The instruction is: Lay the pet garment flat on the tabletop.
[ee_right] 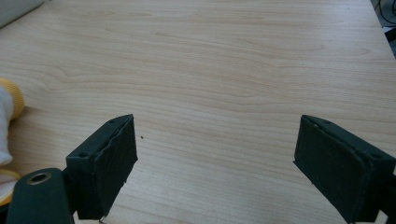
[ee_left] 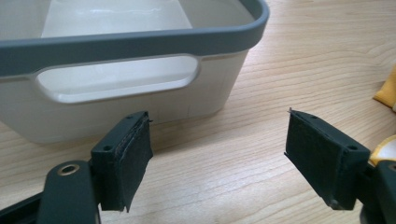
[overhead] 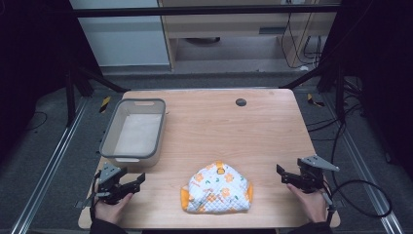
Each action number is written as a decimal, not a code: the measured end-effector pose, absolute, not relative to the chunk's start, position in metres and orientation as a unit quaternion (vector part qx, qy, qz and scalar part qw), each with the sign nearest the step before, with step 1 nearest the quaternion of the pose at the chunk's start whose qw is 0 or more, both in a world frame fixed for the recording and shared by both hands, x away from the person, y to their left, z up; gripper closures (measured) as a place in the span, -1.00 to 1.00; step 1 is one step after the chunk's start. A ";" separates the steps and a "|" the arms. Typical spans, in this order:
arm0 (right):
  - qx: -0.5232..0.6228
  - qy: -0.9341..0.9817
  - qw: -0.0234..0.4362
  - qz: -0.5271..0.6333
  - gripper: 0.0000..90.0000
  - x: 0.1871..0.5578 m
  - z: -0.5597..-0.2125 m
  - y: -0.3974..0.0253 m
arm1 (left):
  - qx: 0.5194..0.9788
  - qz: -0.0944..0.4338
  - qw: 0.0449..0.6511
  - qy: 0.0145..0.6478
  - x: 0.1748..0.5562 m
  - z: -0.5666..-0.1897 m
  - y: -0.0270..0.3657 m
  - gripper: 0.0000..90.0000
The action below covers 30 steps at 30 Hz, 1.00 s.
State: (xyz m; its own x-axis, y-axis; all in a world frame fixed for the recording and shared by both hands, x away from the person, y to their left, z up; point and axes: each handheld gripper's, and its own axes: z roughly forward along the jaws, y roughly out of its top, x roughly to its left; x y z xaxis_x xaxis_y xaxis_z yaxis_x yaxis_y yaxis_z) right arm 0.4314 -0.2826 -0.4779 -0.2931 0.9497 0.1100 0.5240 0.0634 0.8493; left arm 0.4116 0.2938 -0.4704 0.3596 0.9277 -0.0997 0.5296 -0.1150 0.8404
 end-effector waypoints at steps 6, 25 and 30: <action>0.530 0.694 0.248 0.419 -0.69 0.428 -0.474 -0.274 | 0.716 0.241 0.420 0.502 0.406 -0.466 0.287 -0.53; 0.497 0.703 0.265 0.434 -0.62 0.427 -0.445 -0.257 | 0.707 0.275 0.444 0.476 0.403 -0.437 0.280 -0.43; 0.490 0.700 0.269 0.444 -0.61 0.432 -0.431 -0.255 | 0.703 0.272 0.459 0.470 0.410 -0.423 0.275 -0.43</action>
State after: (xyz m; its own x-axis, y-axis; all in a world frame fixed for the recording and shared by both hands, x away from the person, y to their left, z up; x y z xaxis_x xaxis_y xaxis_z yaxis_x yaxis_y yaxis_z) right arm 0.4316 -0.2551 -0.4306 -0.3750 0.9252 0.0590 0.4484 0.1253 0.8850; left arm 0.4095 0.2746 -0.4229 0.4103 0.9106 -0.0494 0.4111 -0.1363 0.9013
